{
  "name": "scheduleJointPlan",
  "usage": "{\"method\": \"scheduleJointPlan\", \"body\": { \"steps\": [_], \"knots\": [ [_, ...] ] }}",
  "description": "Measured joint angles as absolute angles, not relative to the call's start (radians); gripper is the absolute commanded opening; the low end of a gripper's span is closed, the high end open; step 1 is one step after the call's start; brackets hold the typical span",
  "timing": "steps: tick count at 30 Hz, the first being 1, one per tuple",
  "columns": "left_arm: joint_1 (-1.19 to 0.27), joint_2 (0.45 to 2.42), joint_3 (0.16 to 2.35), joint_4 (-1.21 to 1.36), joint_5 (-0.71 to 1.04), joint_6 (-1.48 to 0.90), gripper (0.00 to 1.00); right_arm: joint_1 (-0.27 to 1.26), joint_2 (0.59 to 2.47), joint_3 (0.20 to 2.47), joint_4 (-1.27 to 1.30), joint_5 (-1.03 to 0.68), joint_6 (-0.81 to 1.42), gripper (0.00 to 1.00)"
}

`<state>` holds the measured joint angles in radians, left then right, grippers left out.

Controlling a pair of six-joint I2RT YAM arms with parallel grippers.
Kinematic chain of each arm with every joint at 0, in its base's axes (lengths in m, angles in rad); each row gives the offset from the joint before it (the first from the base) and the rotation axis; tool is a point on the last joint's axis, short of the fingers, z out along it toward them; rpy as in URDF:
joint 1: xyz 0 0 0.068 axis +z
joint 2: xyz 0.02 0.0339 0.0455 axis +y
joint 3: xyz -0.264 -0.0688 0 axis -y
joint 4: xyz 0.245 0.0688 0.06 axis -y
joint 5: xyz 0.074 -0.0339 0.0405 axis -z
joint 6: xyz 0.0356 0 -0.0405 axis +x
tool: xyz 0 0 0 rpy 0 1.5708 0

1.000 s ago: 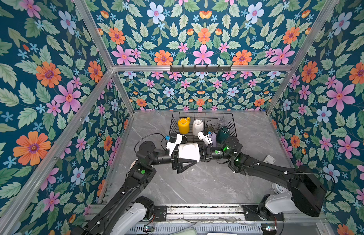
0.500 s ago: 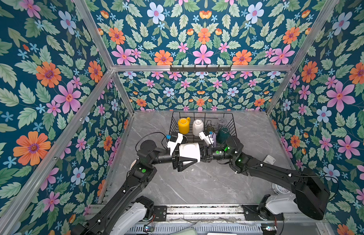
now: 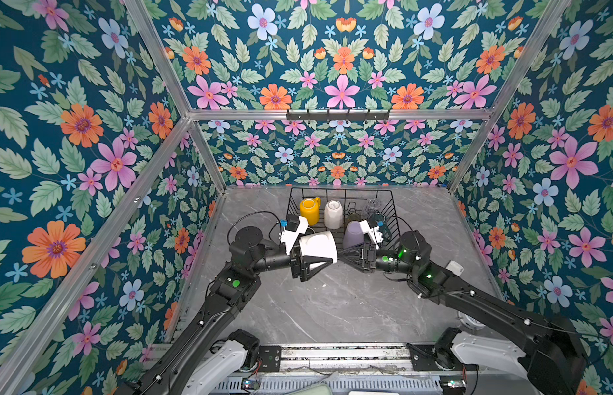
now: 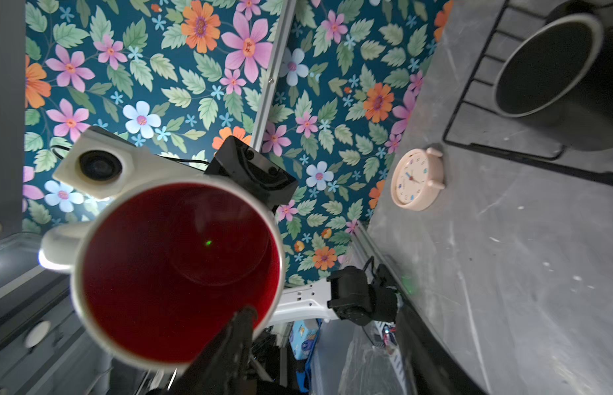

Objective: Load the cups into the dish rack
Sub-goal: 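Open the right gripper and withdraw it while the left carries the white mug, then lower the white mug upside down into the rack beside the black mug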

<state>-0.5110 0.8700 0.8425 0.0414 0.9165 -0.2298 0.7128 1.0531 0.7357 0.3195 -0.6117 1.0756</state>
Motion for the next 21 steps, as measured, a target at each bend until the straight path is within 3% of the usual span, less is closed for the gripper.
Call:
{"method": "scheduleJointPlan", "body": {
  "steps": [6,14,21],
  "knots": [
    [-0.51,0.952,0.939,-0.107,0.806,-0.204,0.0,0.707,0.793,0.776,-0.071,-0.322,0.834,0.99],
    [-0.512,1.087,1.051,-0.218,0.701,-0.205,0.0,0.704,0.601,0.726,-0.341,0.007,0.646,0.99],
    [-0.513,1.219,1.154,-0.36,0.563,-0.225,0.0,0.704,0.591,0.726,-0.412,0.115,0.591,0.99]
  ]
}}
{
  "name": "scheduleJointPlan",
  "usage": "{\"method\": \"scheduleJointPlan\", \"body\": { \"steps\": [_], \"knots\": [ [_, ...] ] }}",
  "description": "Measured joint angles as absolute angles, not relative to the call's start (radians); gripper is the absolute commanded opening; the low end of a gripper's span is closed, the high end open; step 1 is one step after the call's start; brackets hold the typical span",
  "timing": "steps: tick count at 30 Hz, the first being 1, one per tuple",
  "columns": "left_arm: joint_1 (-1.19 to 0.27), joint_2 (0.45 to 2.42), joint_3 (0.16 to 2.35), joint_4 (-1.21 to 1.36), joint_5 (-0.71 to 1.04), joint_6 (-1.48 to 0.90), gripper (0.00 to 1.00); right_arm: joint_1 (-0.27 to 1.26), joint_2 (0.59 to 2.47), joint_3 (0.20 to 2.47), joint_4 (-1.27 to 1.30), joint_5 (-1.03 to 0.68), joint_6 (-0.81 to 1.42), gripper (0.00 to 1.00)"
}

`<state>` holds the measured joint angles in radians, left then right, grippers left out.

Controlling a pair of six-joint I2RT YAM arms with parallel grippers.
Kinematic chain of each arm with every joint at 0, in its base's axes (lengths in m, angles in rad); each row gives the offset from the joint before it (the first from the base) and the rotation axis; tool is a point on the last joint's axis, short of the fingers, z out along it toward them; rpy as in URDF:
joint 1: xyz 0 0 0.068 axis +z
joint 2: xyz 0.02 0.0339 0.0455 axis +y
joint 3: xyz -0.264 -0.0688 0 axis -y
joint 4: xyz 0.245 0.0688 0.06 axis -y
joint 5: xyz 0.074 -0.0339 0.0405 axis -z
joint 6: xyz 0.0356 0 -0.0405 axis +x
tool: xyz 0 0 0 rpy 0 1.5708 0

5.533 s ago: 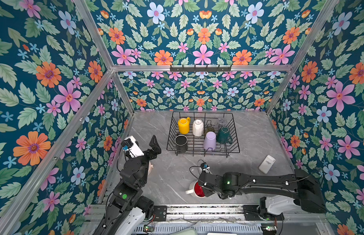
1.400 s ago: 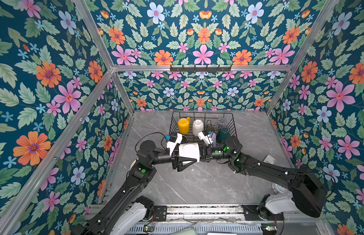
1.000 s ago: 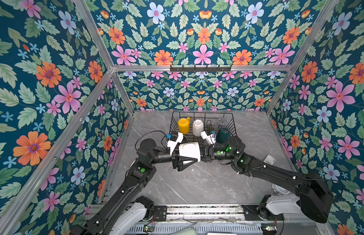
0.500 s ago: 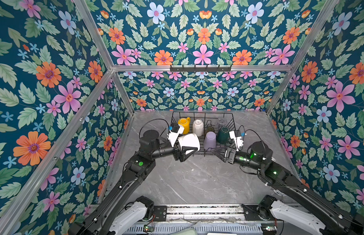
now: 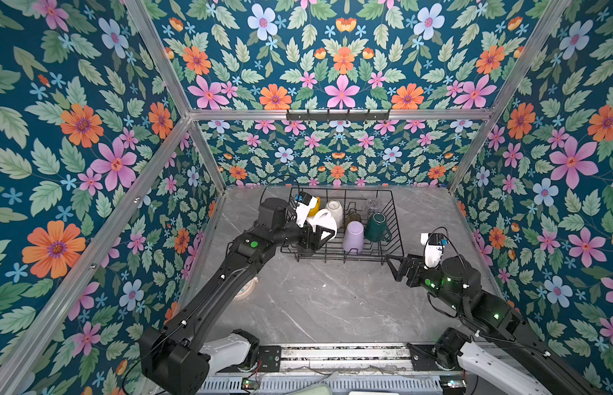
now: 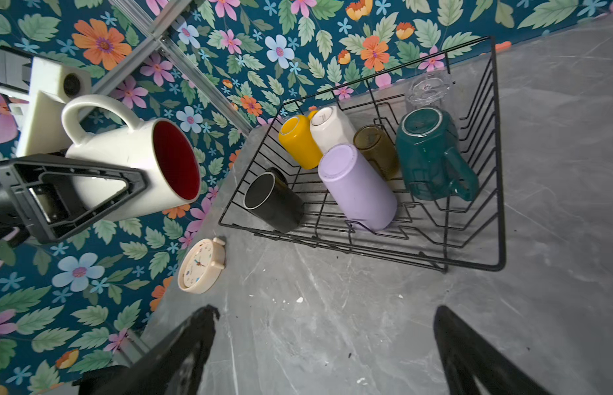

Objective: Load the cups into the dish rack
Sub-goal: 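Lower the white mug upside down into the rack beside the black mug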

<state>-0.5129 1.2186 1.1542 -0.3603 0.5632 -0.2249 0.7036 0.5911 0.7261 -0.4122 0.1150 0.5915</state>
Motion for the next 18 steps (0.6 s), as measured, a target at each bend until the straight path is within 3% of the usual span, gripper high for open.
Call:
{"method": "scheduleJointPlan", "body": {
  "steps": [18],
  "knots": [
    [-0.629,1.572,1.462,-0.676,0.221,-0.256,0.0,0.704,0.574,0.7,-0.467,0.13,0.573,0.99]
  ]
}}
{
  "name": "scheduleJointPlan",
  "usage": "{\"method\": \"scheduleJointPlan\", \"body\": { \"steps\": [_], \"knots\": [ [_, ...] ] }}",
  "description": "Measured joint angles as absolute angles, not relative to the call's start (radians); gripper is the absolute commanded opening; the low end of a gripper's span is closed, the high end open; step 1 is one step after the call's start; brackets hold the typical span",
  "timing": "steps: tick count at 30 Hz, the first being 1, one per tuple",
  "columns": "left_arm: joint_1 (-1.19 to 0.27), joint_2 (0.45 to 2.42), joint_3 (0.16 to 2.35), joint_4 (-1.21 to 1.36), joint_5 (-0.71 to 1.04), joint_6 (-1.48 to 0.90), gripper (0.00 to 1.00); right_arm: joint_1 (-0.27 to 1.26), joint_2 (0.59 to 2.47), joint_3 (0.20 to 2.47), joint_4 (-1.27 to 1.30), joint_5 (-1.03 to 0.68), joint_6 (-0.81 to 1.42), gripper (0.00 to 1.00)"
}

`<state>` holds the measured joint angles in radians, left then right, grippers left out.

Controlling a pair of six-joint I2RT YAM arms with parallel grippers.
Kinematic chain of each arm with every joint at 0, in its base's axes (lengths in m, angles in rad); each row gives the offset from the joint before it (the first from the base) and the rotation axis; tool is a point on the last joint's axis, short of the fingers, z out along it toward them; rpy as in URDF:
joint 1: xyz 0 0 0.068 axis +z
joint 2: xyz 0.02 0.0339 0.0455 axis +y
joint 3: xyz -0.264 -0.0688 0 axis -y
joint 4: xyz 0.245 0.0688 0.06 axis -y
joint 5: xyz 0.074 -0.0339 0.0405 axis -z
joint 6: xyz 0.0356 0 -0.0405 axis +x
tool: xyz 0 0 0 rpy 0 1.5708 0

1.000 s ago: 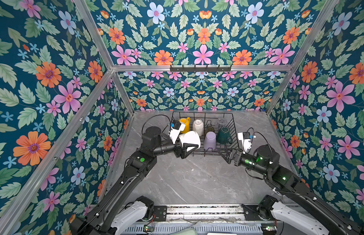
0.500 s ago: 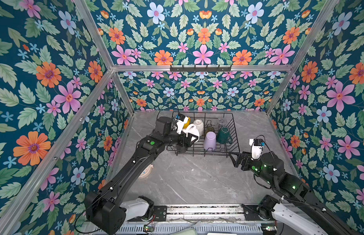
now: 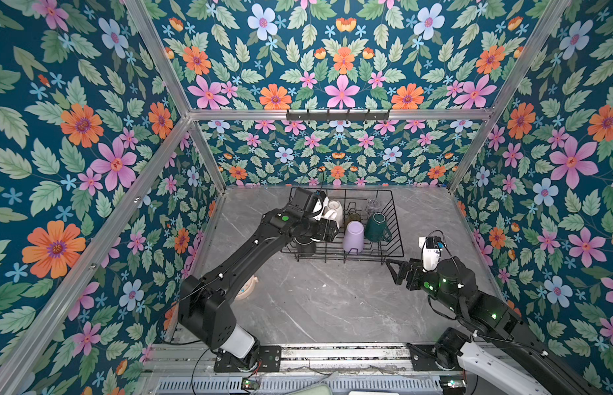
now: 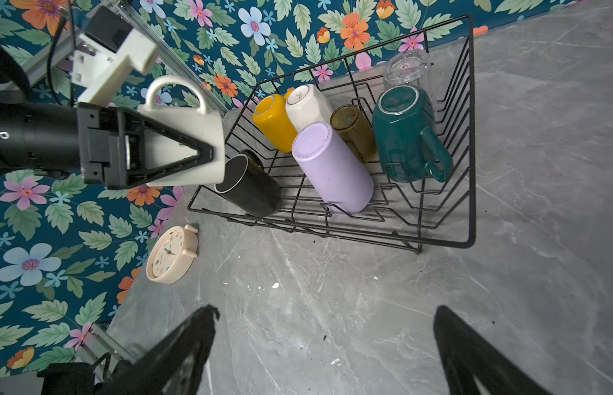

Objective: Load the cups into the dish rack
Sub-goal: 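Lower the white mug upside down into the rack beside the black mug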

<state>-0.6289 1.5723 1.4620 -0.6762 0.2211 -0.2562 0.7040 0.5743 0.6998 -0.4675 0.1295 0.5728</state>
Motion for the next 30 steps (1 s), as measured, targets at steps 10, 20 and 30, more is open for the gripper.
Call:
{"method": "scheduleJointPlan", "body": {
  "steps": [10,20,30],
  "knots": [
    [-0.667,1.781,1.62,-0.773,0.115,-0.259,0.0,0.703,0.501,0.672,-0.496,0.11,0.573,0.99],
    [-0.692,1.932,1.703,-0.818,0.075,-0.263,0.0,0.703,0.45,0.648,-0.523,0.11,0.576,0.99],
    [-0.693,2.03,1.742,-0.832,0.027,-0.264,0.0,0.703,0.45,0.643,-0.527,0.107,0.577,0.99]
  ]
}}
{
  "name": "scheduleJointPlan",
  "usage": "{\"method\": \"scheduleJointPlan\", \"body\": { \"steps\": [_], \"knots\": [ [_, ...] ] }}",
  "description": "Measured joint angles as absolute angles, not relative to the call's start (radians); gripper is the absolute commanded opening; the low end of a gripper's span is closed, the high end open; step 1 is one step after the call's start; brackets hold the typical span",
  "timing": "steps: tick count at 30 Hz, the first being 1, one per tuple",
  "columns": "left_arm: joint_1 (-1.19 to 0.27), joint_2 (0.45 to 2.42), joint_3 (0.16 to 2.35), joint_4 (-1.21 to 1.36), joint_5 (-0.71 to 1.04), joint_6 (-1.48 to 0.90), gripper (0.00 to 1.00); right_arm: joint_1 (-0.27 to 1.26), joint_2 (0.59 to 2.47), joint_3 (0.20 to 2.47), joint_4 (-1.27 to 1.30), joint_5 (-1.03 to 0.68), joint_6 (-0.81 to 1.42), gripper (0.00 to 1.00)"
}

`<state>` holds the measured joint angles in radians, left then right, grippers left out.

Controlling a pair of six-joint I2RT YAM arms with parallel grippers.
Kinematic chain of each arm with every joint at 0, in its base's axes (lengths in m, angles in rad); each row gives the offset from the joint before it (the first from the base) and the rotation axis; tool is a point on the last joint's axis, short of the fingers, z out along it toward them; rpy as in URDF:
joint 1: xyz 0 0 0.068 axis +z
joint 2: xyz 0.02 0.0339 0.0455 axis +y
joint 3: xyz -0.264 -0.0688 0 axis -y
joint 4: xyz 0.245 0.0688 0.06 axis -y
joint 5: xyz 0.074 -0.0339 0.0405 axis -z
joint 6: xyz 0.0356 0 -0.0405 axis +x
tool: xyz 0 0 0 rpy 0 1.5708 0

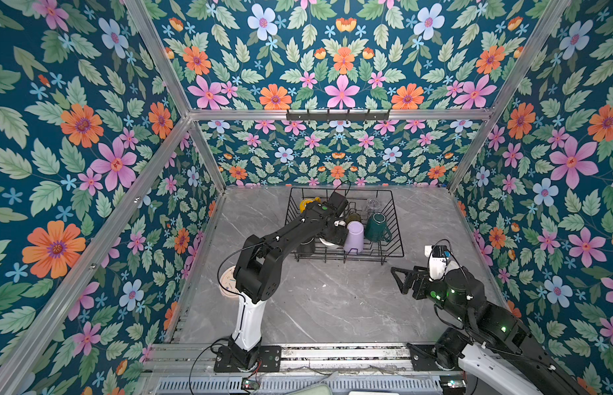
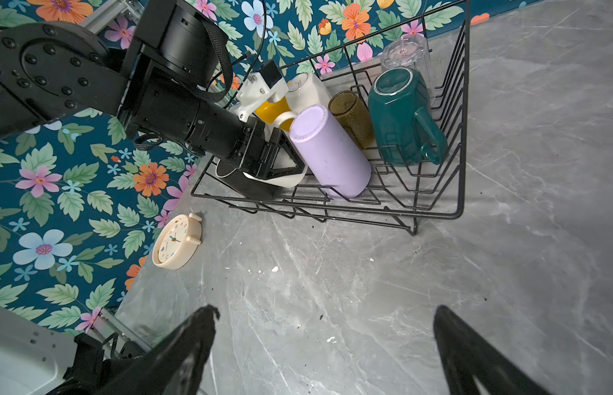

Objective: Load the cups into the dish rack
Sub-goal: 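Lower the white mug upside down into the rack beside the black mug, then open the left gripper and lift it up from the white mug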

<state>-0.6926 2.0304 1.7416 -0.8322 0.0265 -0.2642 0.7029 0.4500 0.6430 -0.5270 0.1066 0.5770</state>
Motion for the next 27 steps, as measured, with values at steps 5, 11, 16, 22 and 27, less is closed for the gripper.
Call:
{"method": "scheduleJointPlan", "body": {
  "steps": [5,11,16,22,27],
  "knots": [
    [-0.693,2.069,1.76,-0.834,0.019,-0.267,0.03,0.703,0.45,0.64,-0.527,0.106,0.577,0.99],
    [-0.691,2.125,1.799,-0.859,0.0,-0.268,0.12,0.703,0.449,0.64,-0.527,0.106,0.577,0.99],
    [-0.689,2.152,1.805,-0.875,-0.015,-0.279,0.27,0.703,0.448,0.636,-0.527,0.104,0.577,0.99],
    [-0.688,2.162,1.813,-0.88,-0.026,-0.286,0.53,0.703,0.448,0.634,-0.527,0.103,0.577,0.99],
    [-0.686,2.176,1.826,-0.885,-0.028,-0.286,0.62,0.703,0.448,0.634,-0.527,0.102,0.577,0.99]
  ]
}}
